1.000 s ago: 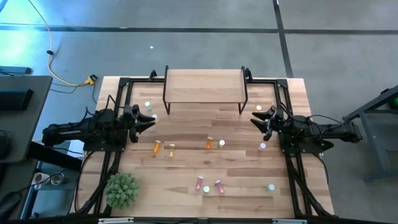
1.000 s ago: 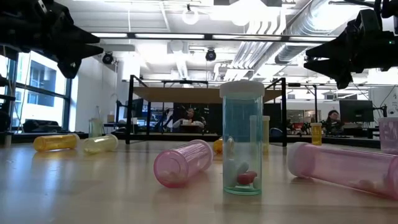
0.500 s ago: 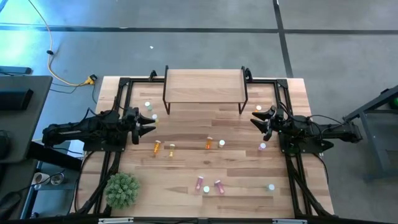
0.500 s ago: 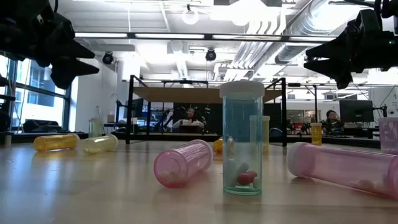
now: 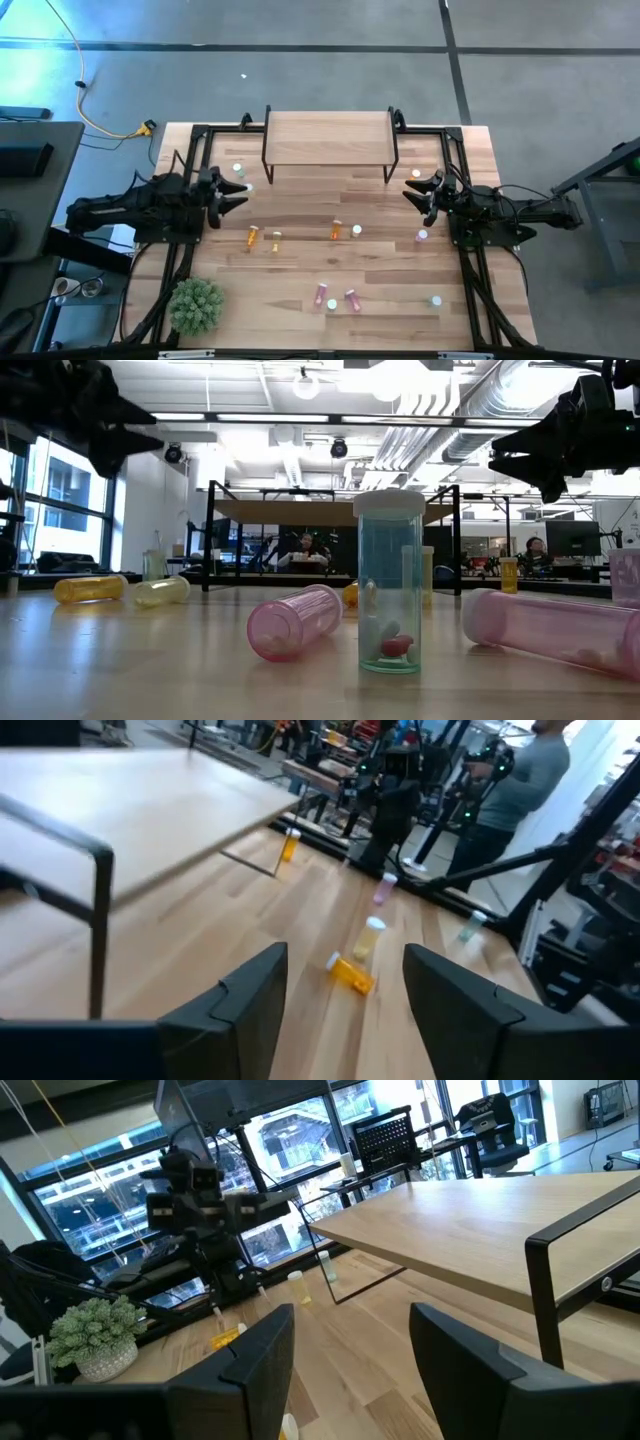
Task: Pick and place medicine bottles onto shelf by color
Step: Put the top yellow pill bottle on the shelf
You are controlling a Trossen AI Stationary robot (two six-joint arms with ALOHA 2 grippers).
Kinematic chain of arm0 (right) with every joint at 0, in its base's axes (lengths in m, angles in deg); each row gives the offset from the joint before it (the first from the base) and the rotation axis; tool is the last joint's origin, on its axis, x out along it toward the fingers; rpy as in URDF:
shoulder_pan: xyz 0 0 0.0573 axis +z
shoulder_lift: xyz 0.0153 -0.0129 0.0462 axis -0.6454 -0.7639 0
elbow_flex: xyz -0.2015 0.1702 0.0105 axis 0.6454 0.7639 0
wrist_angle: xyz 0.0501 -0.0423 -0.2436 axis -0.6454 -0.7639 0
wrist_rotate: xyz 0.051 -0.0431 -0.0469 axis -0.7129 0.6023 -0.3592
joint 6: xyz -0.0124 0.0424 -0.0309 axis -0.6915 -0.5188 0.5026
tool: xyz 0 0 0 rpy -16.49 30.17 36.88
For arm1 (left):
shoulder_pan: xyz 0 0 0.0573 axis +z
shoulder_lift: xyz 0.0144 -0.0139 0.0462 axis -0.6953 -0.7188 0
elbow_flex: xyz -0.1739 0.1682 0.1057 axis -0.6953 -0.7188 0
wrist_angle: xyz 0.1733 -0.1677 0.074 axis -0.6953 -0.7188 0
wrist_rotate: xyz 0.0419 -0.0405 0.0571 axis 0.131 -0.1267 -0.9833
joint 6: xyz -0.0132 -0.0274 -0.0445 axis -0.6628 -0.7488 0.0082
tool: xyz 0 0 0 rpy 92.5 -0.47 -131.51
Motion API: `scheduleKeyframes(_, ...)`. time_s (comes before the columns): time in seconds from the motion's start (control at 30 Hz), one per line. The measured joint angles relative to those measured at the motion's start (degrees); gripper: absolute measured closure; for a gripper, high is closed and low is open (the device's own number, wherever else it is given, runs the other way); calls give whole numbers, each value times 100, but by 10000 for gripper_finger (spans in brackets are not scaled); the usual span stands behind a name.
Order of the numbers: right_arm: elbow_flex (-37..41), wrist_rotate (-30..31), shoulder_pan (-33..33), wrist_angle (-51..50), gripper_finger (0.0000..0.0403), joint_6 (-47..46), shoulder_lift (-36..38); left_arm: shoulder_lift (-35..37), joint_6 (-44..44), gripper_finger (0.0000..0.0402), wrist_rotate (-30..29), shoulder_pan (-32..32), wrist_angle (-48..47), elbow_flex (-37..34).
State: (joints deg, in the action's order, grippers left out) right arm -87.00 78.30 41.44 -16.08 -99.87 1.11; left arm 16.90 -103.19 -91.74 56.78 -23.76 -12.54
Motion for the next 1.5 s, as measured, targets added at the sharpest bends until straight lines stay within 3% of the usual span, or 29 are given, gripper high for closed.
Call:
scheduleKeyframes(0.2,-1,-2,-2,-2,213,0,2,-904,404,216,-250,0,-647,869)
scheduleKeyframes(0.37,-1,-1,-1,0,213,1,2,-1867,614,216,-501,0,-1922,1627)
scheduleKeyframes(0.57,0,0,-1,-1,213,1,2,-2542,620,216,-553,0,-2261,2052)
scheduleKeyframes(0.73,0,-2,0,0,213,0,2,-2954,257,207,-953,13,-2679,2318)
scheduleKeyframes(0.93,0,-1,0,0,213,2,1,-3446,-760,181,-1402,354,-3349,2551)
scheduleKeyframes(1.13,-1,0,-2,0,213,1,1,-3861,-1482,177,-1088,767,-3472,2570)
scheduleKeyframes(1.5,-1,-2,0,-2,213,2,0,-4679,-1759,177,-1146,870,-3469,2570)
